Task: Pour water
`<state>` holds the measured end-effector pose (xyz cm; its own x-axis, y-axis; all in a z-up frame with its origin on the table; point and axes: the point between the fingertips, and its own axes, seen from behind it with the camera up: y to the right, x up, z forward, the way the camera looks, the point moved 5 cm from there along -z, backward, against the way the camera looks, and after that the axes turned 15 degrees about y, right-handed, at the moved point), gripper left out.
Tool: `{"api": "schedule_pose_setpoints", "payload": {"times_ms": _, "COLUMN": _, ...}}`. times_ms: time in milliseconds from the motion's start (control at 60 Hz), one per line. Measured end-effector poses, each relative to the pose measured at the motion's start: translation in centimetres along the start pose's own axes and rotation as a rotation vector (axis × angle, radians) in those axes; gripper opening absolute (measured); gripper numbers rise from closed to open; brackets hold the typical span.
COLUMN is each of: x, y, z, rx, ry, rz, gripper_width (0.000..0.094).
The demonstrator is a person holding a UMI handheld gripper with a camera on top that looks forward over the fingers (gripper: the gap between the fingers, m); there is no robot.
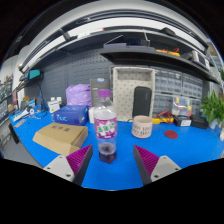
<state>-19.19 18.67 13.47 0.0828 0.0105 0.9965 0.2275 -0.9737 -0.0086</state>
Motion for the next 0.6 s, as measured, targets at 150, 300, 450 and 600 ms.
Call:
{"api": "schedule_pose_setpoints", "payload": {"times_ms": 150, "x": 0.8, "y": 2.5, "z": 2.9, "rx": -0.005, "ry": 0.032, "rz": -0.009, "gripper_width": 0.0840}}
{"api": "schedule_pose_setpoints", "payload": {"times_ms": 300, "x": 1.6, "y": 4.8, "z": 5.8, "rx": -0.004, "ry": 0.069, "rz": 0.001, "gripper_width": 0.0832}}
{"api": "schedule_pose_setpoints", "payload": {"times_ms": 450, "x": 0.8, "y": 7.2, "z": 8.6, "rx": -0.009, "ry": 0.078, "rz": -0.022, "gripper_width": 0.0594}}
{"api": "schedule_pose_setpoints", "payload": {"times_ms": 600, "x": 1.4, "y": 9.3, "z": 8.9, "rx": 0.003, "ry": 0.143, "rz": 0.003, "gripper_width": 0.0457}}
